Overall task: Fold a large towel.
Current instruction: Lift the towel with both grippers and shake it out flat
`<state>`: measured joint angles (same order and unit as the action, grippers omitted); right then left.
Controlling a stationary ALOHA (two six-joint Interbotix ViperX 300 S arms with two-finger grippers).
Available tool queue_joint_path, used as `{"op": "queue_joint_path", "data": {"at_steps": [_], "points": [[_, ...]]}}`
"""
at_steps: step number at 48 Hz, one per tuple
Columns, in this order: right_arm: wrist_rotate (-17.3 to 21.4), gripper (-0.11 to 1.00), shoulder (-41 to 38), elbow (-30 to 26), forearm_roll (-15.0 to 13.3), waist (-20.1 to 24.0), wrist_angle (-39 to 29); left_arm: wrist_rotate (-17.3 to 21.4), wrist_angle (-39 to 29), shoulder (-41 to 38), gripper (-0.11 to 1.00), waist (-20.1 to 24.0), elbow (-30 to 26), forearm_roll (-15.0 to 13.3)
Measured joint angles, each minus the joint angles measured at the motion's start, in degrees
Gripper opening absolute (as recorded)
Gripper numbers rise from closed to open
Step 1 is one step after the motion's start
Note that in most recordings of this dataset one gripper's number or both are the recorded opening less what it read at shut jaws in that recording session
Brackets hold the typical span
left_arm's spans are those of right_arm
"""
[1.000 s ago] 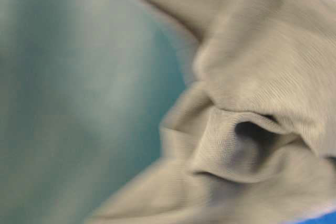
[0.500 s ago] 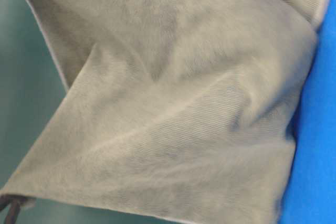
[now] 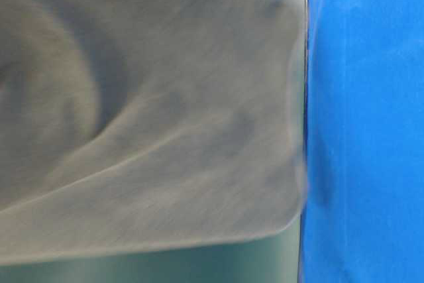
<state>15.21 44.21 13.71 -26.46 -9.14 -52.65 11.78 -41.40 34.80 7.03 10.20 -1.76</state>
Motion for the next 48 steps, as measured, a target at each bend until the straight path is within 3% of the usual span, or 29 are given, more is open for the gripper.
{"op": "queue_joint_path", "data": {"at_steps": [6, 10, 15, 21, 25, 33, 42, 48], "points": [[0.62, 0.0, 1.23, -1.14, 5.71, 12.13, -3.34, -4.83, -0.18, 2.11, 0.01, -10.99, -0.18, 0.0], [2.11, 0.0, 0.62, -1.32, 7.47, 18.28, -2.64, -9.32, -0.18, 2.29, 0.01, -16.17, -0.7, 0.0], [4.48, 0.0, -0.44, -1.76, 8.09, 24.08, 0.62, -15.91, -0.18, 2.11, 0.01, -19.34, -2.11, 0.0], [5.19, 0.0, -1.67, -2.55, 7.91, 27.51, 4.13, -21.97, -0.44, 1.85, 0.01, -19.78, -2.72, 0.26], [5.54, 0.0, -2.11, -2.64, 7.38, 27.86, 5.01, -22.5, -0.62, 1.58, 0.01, -19.78, -2.72, 0.26], [8.88, 0.0, -1.93, -2.55, 2.81, 26.19, 1.85, -22.5, -0.62, 2.37, 0.01, -16.88, -0.09, 0.62], [18.11, 0.0, -3.52, 2.2, -5.63, 17.67, -10.02, -22.94, -0.62, 2.55, 0.01, -5.45, 9.67, 0.62], [22.06, 0.0, -5.89, 8.0, -9.32, 11.78, -15.21, -22.15, 0.0, 1.85, 0.01, 1.85, 16.79, 0.53]]}}
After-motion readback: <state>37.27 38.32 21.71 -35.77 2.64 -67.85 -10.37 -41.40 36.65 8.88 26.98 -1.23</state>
